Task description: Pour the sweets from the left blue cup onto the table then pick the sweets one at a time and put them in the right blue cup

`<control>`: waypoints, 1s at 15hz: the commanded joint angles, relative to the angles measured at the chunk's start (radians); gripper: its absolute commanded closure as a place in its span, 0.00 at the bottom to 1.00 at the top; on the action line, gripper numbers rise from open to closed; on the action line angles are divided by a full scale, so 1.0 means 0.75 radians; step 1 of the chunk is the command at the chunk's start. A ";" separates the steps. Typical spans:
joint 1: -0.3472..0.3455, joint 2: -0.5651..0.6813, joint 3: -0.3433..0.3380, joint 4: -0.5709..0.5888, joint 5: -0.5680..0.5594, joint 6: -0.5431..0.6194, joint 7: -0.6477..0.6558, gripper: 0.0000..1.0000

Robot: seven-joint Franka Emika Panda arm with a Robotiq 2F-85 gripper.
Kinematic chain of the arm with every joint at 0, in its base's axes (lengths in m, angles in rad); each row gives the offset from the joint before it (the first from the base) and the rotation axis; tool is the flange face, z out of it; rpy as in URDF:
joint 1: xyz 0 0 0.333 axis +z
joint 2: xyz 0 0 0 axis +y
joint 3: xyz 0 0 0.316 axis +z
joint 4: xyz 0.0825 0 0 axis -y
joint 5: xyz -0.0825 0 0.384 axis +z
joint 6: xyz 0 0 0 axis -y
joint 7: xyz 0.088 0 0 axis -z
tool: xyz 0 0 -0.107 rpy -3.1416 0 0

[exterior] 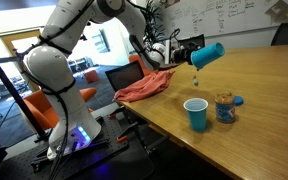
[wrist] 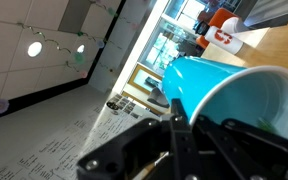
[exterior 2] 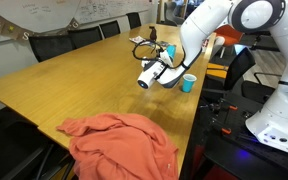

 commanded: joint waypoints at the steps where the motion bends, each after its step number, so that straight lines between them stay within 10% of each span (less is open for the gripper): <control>1: -0.020 0.023 0.030 0.043 -0.024 -0.058 -0.053 1.00; 6: -0.054 0.017 0.059 0.047 0.016 -0.008 0.000 1.00; 15: -0.065 -0.357 0.294 -0.052 0.543 0.104 0.056 1.00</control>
